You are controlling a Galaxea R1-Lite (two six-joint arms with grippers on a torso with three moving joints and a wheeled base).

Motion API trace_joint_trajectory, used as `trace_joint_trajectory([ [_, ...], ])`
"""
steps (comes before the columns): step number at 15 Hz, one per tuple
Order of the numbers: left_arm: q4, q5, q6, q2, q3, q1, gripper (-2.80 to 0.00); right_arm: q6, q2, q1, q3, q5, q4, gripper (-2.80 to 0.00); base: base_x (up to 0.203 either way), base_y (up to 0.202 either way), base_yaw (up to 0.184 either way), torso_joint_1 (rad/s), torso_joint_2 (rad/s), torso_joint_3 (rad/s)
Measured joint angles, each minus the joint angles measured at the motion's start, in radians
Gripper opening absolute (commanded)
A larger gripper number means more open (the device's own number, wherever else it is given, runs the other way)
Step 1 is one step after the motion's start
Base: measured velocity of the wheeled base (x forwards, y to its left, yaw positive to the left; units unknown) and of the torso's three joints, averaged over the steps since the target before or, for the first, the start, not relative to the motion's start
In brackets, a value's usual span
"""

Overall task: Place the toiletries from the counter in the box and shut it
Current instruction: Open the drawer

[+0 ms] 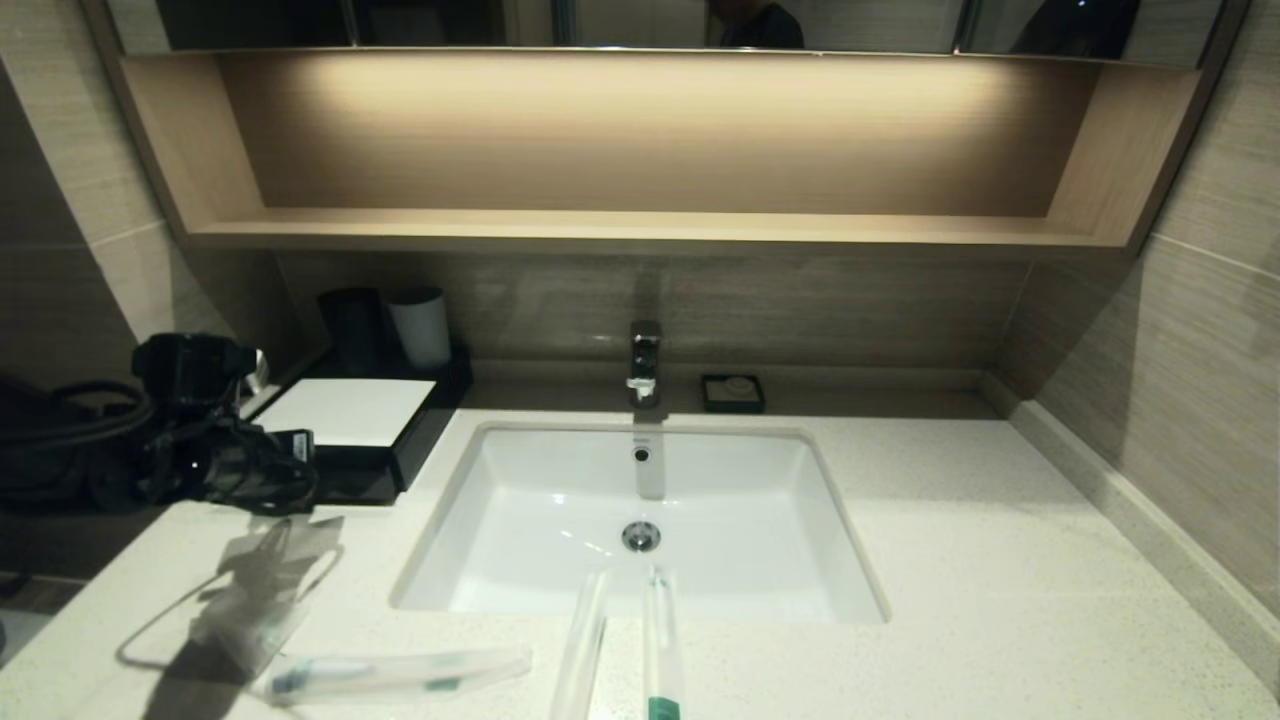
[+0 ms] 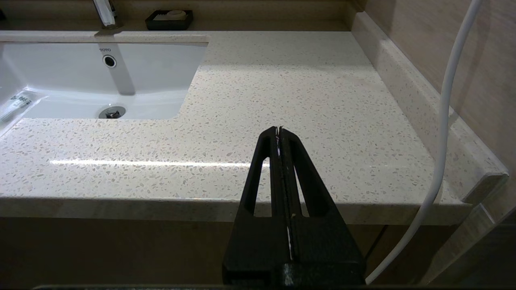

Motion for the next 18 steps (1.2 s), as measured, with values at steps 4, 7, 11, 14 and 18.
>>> trace_joint_trajectory([
  [4,-0.009,-0.001,0.001,0.030,-0.010,-0.001,-2.80,0.000,0.000,0.000,0.000,0.000,0.000,-2.80,0.000,0.000,0.000,0.000,0.00,0.000],
  [7,-0.008,-0.001,0.000,0.042,-0.019,-0.002,-2.80,0.000,0.000,0.000,0.000,0.000,0.000,-2.80,0.000,0.000,0.000,0.000,0.00,0.000],
  [11,-0.007,-0.002,0.000,0.056,-0.040,-0.002,-2.80,0.000,0.000,0.000,0.000,0.000,0.000,-2.80,0.000,0.000,0.000,0.000,0.00,0.000],
  [14,-0.008,-0.002,0.000,0.070,-0.050,-0.002,-2.80,0.000,0.000,0.000,0.000,0.000,0.000,-2.80,0.000,0.000,0.000,0.000,0.00,0.000],
  [18,-0.008,-0.003,-0.002,0.085,-0.053,-0.007,-2.80,0.000,0.000,0.000,0.000,0.000,0.000,-2.80,0.000,0.000,0.000,0.000,0.00,0.000],
])
